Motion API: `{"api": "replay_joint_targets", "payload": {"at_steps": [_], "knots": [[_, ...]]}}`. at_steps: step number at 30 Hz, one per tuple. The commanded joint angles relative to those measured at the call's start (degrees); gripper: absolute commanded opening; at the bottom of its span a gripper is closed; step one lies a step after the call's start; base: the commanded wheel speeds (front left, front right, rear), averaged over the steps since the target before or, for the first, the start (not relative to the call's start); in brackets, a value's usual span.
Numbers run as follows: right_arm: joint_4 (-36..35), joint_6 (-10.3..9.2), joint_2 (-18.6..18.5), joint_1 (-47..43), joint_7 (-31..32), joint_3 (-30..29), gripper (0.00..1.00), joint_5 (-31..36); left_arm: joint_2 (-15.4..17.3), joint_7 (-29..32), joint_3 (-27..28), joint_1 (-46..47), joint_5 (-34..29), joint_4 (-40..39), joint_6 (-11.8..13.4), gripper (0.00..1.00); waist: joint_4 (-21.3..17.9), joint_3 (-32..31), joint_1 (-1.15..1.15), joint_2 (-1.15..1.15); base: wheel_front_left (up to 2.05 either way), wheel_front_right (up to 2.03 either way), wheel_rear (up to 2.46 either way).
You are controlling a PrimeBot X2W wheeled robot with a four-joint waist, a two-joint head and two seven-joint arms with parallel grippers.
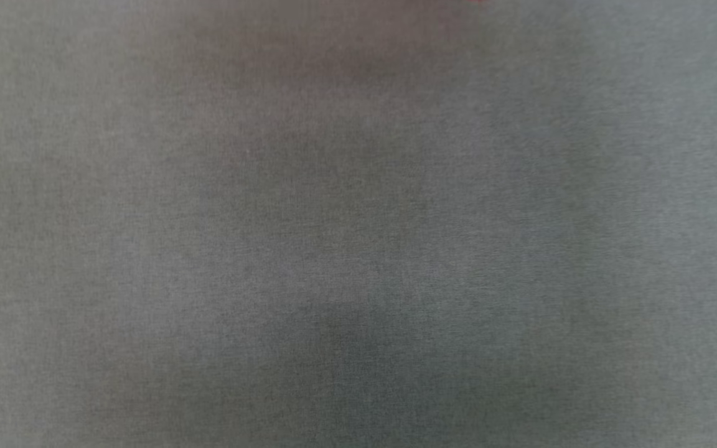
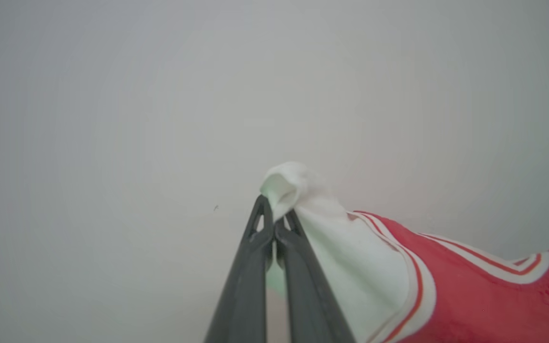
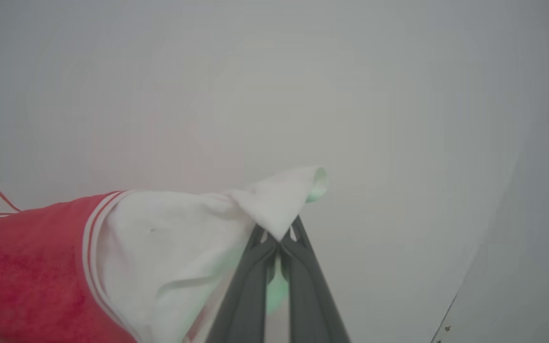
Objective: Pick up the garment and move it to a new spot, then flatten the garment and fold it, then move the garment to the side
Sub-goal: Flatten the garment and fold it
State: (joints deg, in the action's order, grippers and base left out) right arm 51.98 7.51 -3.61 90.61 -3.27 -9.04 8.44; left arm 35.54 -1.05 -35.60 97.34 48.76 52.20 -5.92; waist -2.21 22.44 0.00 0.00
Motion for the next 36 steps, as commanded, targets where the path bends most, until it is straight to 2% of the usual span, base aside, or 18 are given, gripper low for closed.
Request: {"api": "replay_joint_targets", "payload": {"at_steps": [1, 7, 12, 14, 22, 25, 26, 29, 33, 36], "knots": [[2.3, -0.03, 0.3, 0.3, -1.4, 0.5, 0.00, 0.9, -0.4, -3.1, -0.4, -0.1, -0.8, 1.1, -0.7, 0.00, 0.6, 1.3, 0.00, 0.00, 0.00, 0.00, 0.00], [10.9, -0.03, 0.3, -2.7, -1.4, 1.0, 0.00, 1.8, -0.8, -6.6, -3.0, -6.2, 0.8, 5.9, -1.5, 0.00, 1.4, 1.7, 0.00, 0.00, 0.00, 0.00, 0.00], [17.8, -0.03, 0.5, -5.7, 1.2, 0.8, 0.00, -3.3, -0.1, -4.1, -6.5, -14.2, 4.4, 5.7, -1.5, 0.00, 2.3, 0.6, 0.00, 0.00, 0.00, 0.00, 0.00], [19.1, -0.03, 0.7, -6.7, 1.5, 4.0, 0.00, -3.7, 0.0, -1.6, -8.2, -17.2, 6.6, 4.5, -1.5, 0.00, 2.8, 0.0, 0.00, 0.00, 0.00, 0.00, 0.00], [20.7, -0.03, 0.7, -14.6, 4.5, 14.1, 0.00, -13.6, 3.3, 6.4, -13.2, -30.5, 15.1, -2.1, -1.4, 0.00, 4.2, -3.7, 0.00, 0.00, 0.00, 0.00, 0.00], [18.4, -0.03, 0.7, -18.7, 7.1, 20.3, 0.00, -19.7, 4.7, 8.7, -14.1, -35.1, 18.4, -4.8, -1.4, 0.00, 4.5, -4.7, 0.00, 0.00, 0.00, 0.00, 0.00], [18.4, -0.03, 0.7, -18.7, 7.1, 20.3, 0.00, -19.7, 4.7, 8.7, -14.1, -35.1, 18.4, -4.8, -1.4, 0.00, 4.5, -4.7, 0.00, 0.00, 0.00, 0.00, 0.00], [13.4, -0.03, 0.6, -23.7, 11.3, 27.0, 0.00, -25.8, 6.8, 10.7, -15.1, -39.5, 20.6, -7.8, -1.4, 0.00, 4.5, -5.3, 0.00, 0.00, 0.00, 0.00, 0.00], [2.6, -0.04, -4.2, -31.5, 18.4, 34.7, 0.00, -35.6, 9.2, 12.9, -15.5, -44.8, 23.9, -11.2, -1.4, 0.00, 4.4, -5.9, 0.00, 0.00, 0.00, 0.00, 0.00], [-7.7, -0.03, -10.0, -37.7, 23.5, 39.3, 0.00, -42.3, 11.4, 14.0, -15.6, -48.3, 25.1, -14.0, -1.4, 0.00, 4.2, -6.1, 0.00, 0.00, 0.00, 0.00, 0.00]]}}
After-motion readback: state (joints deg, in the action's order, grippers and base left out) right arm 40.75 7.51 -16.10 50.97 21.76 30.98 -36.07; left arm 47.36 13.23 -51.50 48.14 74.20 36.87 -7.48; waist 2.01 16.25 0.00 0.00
